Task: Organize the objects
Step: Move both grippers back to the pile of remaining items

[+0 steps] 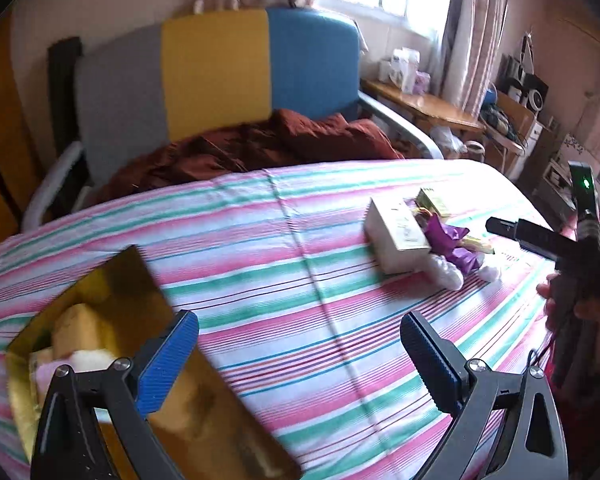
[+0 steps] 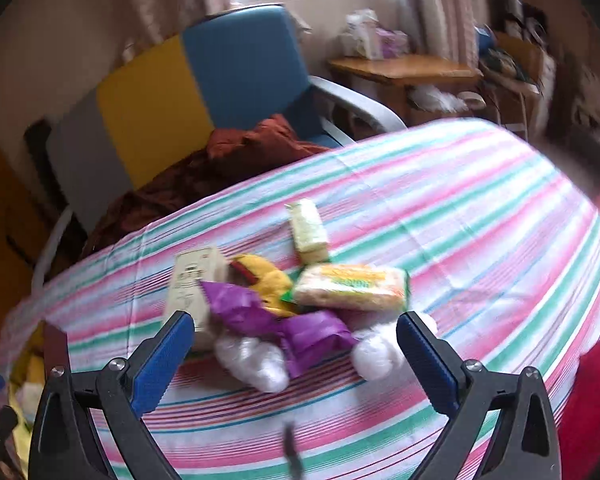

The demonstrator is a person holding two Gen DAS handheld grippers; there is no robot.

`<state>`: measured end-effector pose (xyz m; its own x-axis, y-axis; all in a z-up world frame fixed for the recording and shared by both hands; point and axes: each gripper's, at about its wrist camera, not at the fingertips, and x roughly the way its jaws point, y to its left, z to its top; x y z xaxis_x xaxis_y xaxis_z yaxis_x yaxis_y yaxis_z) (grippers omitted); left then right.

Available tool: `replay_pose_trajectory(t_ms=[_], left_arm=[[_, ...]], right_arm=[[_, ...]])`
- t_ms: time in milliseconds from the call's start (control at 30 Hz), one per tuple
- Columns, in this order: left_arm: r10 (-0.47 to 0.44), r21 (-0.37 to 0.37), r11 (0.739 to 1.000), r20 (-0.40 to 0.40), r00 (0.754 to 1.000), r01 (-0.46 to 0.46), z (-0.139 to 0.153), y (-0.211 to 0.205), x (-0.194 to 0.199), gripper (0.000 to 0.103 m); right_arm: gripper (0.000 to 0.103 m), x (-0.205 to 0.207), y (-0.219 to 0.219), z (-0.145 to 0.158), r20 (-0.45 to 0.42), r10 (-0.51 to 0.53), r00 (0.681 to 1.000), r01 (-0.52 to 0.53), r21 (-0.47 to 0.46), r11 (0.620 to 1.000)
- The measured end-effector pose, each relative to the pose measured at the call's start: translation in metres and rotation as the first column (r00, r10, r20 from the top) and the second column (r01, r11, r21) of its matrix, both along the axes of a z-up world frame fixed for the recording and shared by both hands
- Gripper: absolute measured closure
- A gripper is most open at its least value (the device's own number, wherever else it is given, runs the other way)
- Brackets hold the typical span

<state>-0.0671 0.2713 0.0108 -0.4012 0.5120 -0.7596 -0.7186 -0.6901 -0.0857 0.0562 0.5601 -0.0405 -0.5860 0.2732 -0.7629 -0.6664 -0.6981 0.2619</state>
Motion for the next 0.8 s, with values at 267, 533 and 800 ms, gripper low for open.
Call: replay_pose_trajectory(t_ms=[267, 533, 800], left_arm=[[-0.09, -0.042, 0.995, 0.036, 0.995, 0.091, -0.022, 0.102, -0.014, 0.002], [-0.106, -0.069, 0.991, 0.115, 0.988, 0.115, -0.045, 0.187, -0.044, 0.002], [-0.066, -0.122, 0.988, 0.199, 0.978, 0.091, -0.081, 0.235, -0.069, 0.01]], right_arm=[[0.0, 0.009, 0.01, 0.001, -0.04, -0.024, 0.999, 0.022, -0.064, 0.998], [0.0, 0.008, 0.003, 0.007, -0.057, 0.013, 0.998, -0.017, -0.059, 0.998], [0.0, 0.014, 0.013, 0.006, -0.072, -0.019, 0.997, 0.012, -0.094, 0.996]])
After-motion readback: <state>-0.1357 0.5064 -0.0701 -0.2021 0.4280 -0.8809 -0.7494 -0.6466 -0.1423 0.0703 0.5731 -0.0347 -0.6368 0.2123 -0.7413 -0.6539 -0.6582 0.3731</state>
